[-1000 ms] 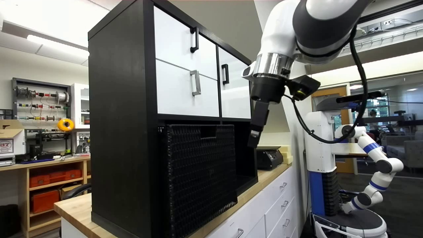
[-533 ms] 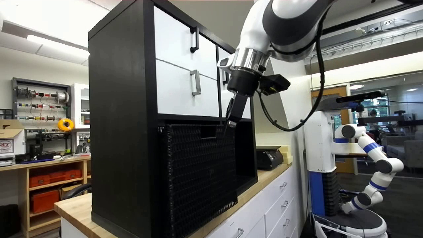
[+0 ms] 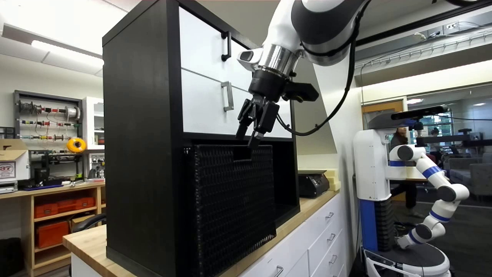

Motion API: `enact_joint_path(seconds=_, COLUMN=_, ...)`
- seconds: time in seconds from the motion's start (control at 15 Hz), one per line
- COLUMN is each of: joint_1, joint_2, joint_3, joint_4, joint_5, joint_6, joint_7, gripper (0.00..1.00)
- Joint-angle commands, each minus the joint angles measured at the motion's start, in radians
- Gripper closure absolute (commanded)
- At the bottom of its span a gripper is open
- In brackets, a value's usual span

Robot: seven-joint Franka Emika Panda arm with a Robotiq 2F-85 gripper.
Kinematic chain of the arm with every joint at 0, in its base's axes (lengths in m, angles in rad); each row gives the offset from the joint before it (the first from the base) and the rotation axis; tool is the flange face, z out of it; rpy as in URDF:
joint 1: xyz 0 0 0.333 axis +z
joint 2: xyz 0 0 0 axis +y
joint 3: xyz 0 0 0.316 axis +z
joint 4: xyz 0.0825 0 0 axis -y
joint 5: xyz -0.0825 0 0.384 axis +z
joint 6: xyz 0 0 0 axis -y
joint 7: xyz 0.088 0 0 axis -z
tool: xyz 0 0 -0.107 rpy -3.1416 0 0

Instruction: Slide out the basket from the shelf

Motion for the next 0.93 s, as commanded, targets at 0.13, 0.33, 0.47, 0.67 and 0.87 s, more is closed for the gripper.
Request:
enact_joint_path(seconds=0.13, joint_1=0.003, joint_2=0.037, joint_3=0.013, joint_4=0.025, joint_5=-0.036, joint_6=0.11, joint_7=-0.167, gripper=0.0)
enact_joint_path(seconds=0.33, joint_1=0.002, joint_2=0.057, joint_3=0.02, joint_4=0.027, joint_5=-0.042, joint_6=0.169, joint_7=-0.226, gripper=0.0)
enact_joint_path(seconds=0.47, joint_1=0.0, joint_2=0.08, joint_3=0.025, joint_4=0.035, joint_5=-0.041, joint_6=0.196, joint_7=-0.246, gripper=0.0)
enact_joint_path(seconds=0.67, joint_1=-0.004, joint_2=0.123, joint_3=0.031, joint_4=0.047, joint_5=-0.035, joint_6=0.209, joint_7=-0.259, gripper=0.0)
enact_joint_path(seconds=0.87, joint_1=-0.007, joint_2=0.167, joint_3=0.039, joint_4=0.065, joint_5=-0.038, joint_6=0.209, joint_7=-0.27, gripper=0.0)
